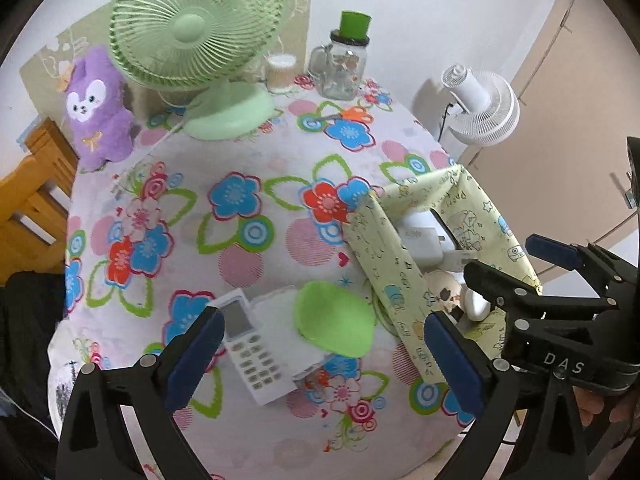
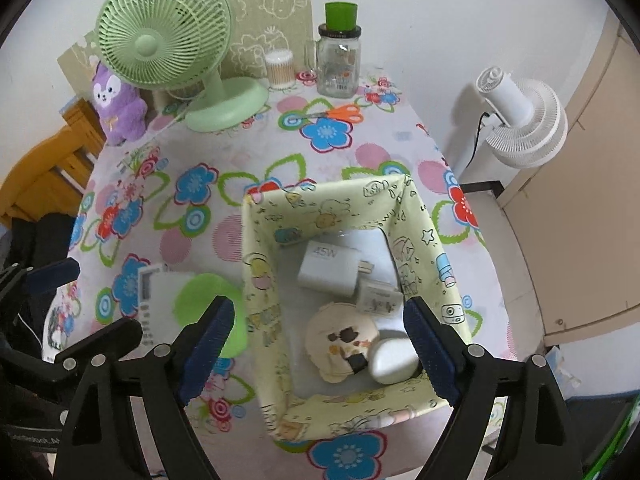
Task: Organize rigid objects
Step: 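Move the left tool to the white remote while the right tool approaches the clear plastic container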
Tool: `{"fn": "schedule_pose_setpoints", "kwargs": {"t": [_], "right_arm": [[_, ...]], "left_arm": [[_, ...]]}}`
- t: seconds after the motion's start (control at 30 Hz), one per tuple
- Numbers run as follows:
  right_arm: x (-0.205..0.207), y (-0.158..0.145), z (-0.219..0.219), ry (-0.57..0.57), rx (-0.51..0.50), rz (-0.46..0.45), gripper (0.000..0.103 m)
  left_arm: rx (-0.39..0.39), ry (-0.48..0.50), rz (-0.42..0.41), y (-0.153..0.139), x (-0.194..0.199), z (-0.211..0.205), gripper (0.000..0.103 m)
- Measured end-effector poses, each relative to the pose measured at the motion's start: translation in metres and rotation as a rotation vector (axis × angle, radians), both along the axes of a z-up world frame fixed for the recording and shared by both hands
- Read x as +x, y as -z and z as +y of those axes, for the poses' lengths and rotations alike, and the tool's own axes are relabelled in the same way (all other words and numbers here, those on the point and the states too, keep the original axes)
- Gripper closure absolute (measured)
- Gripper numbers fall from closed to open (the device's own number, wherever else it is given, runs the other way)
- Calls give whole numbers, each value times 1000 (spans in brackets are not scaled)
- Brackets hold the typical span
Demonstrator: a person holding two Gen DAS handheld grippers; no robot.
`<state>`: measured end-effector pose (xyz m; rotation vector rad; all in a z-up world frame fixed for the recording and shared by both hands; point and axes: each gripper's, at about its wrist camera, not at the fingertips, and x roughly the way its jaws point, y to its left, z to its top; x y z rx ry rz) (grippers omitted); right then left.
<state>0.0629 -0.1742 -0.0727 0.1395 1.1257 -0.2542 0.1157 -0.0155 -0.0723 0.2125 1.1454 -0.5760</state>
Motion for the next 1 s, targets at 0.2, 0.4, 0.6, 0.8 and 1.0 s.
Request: {"fn": "schedule_pose_setpoints", "kwargs": {"t": [0.2, 0.4, 0.6, 0.8, 1.0], "right_arm": [[-1, -12, 23, 2, -21, -25, 15], [-3, -26, 48, -4, -46, -58, 15], [-6, -39, 74, -10, -68, -90, 15], [-9, -49, 90, -5, -78, -113, 15], [-12, -48, 101, 3, -62, -119, 15]], "left_arm": [[-2, 13, -61, -13, 0, 20, 2], [-21, 33, -100, -26, 0, 41, 2], [-31, 44, -139, -36, -2, 61, 2], [-41, 58, -153, -42, -3, 77, 2], [-36, 64, -148, -37, -1, 89, 2]]}}
